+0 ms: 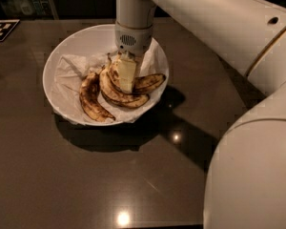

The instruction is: Pick banana from white bowl

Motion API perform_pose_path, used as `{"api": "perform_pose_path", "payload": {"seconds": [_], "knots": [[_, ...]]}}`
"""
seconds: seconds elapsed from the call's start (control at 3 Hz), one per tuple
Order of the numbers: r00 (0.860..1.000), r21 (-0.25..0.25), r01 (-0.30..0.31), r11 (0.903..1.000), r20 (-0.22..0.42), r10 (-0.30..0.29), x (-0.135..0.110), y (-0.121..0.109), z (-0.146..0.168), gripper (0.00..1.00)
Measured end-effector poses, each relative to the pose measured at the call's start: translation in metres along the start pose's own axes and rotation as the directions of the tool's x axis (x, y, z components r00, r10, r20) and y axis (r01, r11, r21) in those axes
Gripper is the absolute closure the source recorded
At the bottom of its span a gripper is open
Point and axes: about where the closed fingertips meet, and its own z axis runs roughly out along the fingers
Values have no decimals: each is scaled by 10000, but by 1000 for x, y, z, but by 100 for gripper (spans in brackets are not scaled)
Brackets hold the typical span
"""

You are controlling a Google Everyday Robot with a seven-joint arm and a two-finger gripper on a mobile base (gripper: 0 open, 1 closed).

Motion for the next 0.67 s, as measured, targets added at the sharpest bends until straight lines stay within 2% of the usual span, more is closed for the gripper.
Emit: {"api": "perform_pose_path", "payload": {"seconds": [0.33, 0.67], "knots": [[9954, 326, 488, 9983, 807, -513, 3, 8, -27, 100], [9863, 665, 959, 9932, 1282, -1038, 9, 19, -50, 100]]}}
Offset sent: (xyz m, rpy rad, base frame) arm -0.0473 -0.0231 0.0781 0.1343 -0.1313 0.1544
